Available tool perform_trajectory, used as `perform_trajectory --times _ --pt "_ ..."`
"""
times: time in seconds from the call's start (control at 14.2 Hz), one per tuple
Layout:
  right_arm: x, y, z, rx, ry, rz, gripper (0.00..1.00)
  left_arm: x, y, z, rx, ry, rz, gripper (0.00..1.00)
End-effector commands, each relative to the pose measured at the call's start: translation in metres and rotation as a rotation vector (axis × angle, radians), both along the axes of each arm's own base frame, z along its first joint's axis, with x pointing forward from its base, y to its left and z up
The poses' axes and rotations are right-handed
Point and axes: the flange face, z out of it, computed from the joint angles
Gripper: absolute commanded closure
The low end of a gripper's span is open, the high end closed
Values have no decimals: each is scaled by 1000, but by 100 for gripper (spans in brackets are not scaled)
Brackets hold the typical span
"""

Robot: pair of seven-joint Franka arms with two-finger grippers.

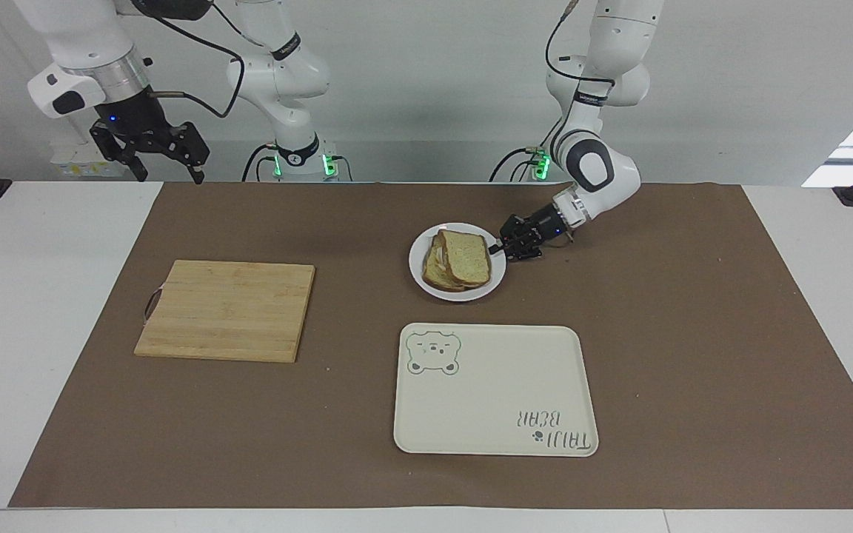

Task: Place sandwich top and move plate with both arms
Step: 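Move the left gripper to the plate rim and grip it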

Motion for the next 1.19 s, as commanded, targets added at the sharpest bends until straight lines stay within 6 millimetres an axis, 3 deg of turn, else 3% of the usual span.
perform_trajectory --times 0.0,0.28,0.56,1.12 --pt "-3 -1 2 -5 -12 18 0 -7 -1 -1 -3 -3 11 75" --pt "-3 -1 2 -5 -12 18 0 -6 -1 1 -21 25 28 100" --pt "-3 -1 2 -5 -10 18 0 -6 -2 2 -18 54 49 100" --pt "-3 -1 2 -5 -10 18 0 -18 -36 7 80 10 -22 100"
